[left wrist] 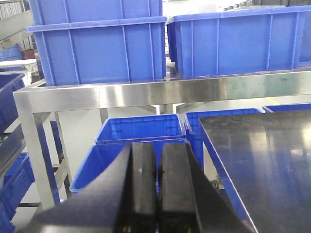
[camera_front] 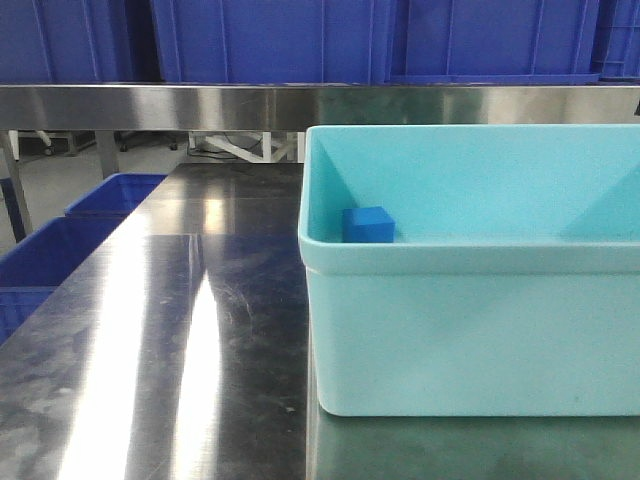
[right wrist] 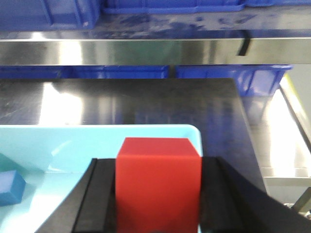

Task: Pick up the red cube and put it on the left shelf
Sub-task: 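Lift the red cube out of the teal bin with the right gripper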

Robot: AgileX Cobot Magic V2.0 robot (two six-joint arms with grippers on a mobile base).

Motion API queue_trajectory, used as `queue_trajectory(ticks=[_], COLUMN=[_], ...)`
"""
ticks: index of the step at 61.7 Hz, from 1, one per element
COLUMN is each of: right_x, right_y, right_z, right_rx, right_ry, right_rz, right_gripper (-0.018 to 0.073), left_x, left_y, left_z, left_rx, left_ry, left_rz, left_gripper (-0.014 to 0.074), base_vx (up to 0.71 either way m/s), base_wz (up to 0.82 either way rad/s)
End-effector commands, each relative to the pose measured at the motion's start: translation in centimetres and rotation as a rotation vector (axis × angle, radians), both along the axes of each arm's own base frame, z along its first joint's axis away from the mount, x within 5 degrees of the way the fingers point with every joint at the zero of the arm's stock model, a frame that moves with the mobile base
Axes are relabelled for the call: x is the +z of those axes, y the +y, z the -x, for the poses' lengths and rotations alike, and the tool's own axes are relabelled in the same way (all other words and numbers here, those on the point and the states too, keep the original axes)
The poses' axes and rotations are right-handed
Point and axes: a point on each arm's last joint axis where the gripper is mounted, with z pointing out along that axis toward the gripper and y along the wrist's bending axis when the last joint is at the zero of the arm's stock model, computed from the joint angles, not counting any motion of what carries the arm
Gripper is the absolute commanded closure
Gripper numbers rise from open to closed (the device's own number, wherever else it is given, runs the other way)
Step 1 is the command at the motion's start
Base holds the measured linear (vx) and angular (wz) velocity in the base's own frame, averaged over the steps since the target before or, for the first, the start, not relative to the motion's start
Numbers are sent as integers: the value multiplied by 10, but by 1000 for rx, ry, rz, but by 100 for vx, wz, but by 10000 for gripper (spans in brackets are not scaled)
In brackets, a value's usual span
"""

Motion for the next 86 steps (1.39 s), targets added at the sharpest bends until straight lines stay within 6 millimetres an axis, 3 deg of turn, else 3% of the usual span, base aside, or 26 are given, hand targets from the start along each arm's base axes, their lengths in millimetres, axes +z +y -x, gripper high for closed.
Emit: queue_trajectory(ticks=[1,9,19,86], right_x=[10,-7,-13,-14], right_y=[-2,-3,-3,-3], right_z=[15,32,40,40], right_rx=[-7,-7,-8,-8], right_ry=[-148,-155,-166,-155], right_rz=[11,11,10,11], right_gripper=[501,501,501,501], left_x=[0,0,0,0], left_y=[1,1,1,1], left_z=[-1,-1,-1,-1], left_rx=[5,5,5,5], left_ry=[-52,-52,-52,-52], left_rz=[8,8,8,8], left_gripper=[491,491,491,491], base_vx=[0,0,0,0], base_wz=[0,0,0,0])
